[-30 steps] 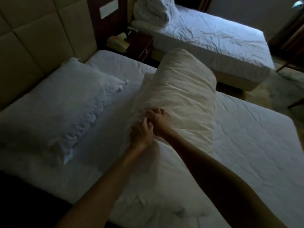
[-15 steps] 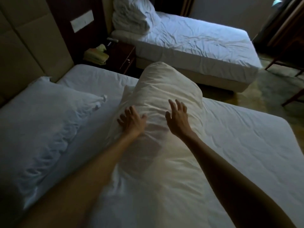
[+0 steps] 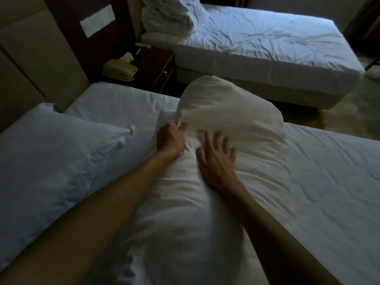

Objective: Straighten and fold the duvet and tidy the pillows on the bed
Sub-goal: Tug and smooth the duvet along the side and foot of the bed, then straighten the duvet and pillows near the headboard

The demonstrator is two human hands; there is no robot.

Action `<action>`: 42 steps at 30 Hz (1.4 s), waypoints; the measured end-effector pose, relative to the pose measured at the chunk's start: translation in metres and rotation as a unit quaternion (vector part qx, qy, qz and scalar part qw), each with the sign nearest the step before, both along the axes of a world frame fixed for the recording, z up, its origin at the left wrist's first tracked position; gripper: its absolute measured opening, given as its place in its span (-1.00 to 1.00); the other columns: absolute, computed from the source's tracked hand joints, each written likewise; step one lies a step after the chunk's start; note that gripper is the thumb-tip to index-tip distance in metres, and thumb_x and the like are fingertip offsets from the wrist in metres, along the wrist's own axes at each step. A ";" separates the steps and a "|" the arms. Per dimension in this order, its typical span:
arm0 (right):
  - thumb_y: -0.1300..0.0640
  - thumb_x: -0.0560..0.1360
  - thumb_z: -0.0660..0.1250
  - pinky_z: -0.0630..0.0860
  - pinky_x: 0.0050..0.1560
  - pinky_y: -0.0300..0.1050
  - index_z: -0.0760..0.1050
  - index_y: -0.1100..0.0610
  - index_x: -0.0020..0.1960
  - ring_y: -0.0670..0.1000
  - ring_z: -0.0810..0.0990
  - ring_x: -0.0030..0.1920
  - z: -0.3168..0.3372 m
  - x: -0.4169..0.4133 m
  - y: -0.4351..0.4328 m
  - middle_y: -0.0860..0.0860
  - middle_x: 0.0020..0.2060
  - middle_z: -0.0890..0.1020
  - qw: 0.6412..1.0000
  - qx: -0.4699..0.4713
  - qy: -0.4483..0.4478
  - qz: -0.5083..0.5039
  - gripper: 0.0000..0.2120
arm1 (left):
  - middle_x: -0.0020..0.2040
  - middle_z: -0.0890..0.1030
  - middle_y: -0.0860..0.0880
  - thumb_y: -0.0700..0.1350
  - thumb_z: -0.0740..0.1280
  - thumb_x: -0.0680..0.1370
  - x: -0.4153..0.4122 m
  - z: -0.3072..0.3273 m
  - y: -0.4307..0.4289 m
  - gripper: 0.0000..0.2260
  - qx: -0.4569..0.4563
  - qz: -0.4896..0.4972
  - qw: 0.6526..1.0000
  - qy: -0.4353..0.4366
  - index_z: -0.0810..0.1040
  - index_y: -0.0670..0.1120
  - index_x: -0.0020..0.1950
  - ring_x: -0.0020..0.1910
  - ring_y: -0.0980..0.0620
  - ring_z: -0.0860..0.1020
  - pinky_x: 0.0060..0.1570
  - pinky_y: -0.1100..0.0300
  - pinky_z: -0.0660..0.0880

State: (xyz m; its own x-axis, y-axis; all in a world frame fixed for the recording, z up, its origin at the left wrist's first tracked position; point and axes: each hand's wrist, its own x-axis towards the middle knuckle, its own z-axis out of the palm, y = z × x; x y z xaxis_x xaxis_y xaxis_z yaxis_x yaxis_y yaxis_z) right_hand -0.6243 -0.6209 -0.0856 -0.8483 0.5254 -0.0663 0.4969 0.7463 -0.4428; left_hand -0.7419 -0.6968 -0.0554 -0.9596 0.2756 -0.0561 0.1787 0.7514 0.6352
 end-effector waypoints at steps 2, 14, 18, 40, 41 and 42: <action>-0.20 0.60 -0.03 -0.15 0.47 0.29 -0.12 -0.16 0.54 0.26 -0.18 0.53 0.014 -0.009 -0.012 0.07 0.56 -0.13 0.999 0.018 0.022 0.040 -0.44 | 0.03 0.63 -0.32 0.10 0.24 0.57 -0.020 0.017 -0.023 -0.58 0.054 0.030 0.998 0.026 0.61 -0.27 0.02 0.06 -0.23 0.59 -0.03 0.04 0.46; -0.37 0.48 -0.07 -0.14 0.27 0.58 -0.28 -0.21 0.49 0.46 -0.21 0.46 -0.039 -0.097 -0.036 0.13 0.55 -0.21 0.991 0.130 -0.043 -0.005 -0.31 | 0.51 0.24 -0.17 -0.08 0.09 0.57 -0.078 -0.022 -0.039 -0.57 -0.042 0.034 0.984 0.170 0.32 -0.05 0.45 0.48 -0.20 0.19 0.42 -0.16 0.15; -0.36 0.49 -0.04 -0.11 0.33 0.54 -0.38 -0.19 0.48 0.44 -0.20 0.47 -0.071 -0.091 -0.009 0.12 0.54 -0.23 0.989 0.135 -0.065 0.010 -0.26 | 0.55 0.16 -0.02 0.12 -0.11 0.56 -0.056 -0.069 0.009 -0.50 -0.122 -0.122 0.965 0.197 0.26 0.14 0.48 0.54 -0.08 0.04 0.42 -0.32 -0.13; -0.24 0.51 0.06 -0.17 0.36 0.50 -0.01 -0.14 0.55 0.42 -0.23 0.48 -0.171 -0.111 0.031 0.07 0.57 -0.11 0.967 0.236 0.018 -0.097 -0.35 | 0.58 -0.16 -0.03 0.26 -0.08 0.57 -0.081 -0.224 -0.008 -0.44 -0.188 -0.067 0.953 0.227 -0.14 0.19 0.54 0.52 -0.24 -0.21 0.28 -0.51 -0.09; -0.24 0.51 0.06 -0.18 0.36 0.50 -0.01 -0.14 0.55 0.43 -0.23 0.48 -0.174 -0.110 0.030 0.07 0.57 -0.11 0.967 0.235 0.018 -0.095 -0.35 | 0.58 -0.16 -0.04 0.26 -0.08 0.57 -0.081 -0.228 -0.009 -0.44 -0.187 -0.067 0.954 0.227 -0.15 0.18 0.54 0.52 -0.25 -0.21 0.28 -0.51 -0.08; -0.24 0.52 0.06 -0.18 0.36 0.50 -0.02 -0.14 0.55 0.43 -0.23 0.48 -0.177 -0.110 0.029 0.08 0.57 -0.11 0.968 0.234 0.018 -0.093 -0.35 | 0.58 -0.16 -0.04 0.25 -0.08 0.58 -0.081 -0.231 -0.010 -0.44 -0.186 -0.068 0.954 0.227 -0.16 0.18 0.54 0.52 -0.26 -0.21 0.28 -0.50 -0.08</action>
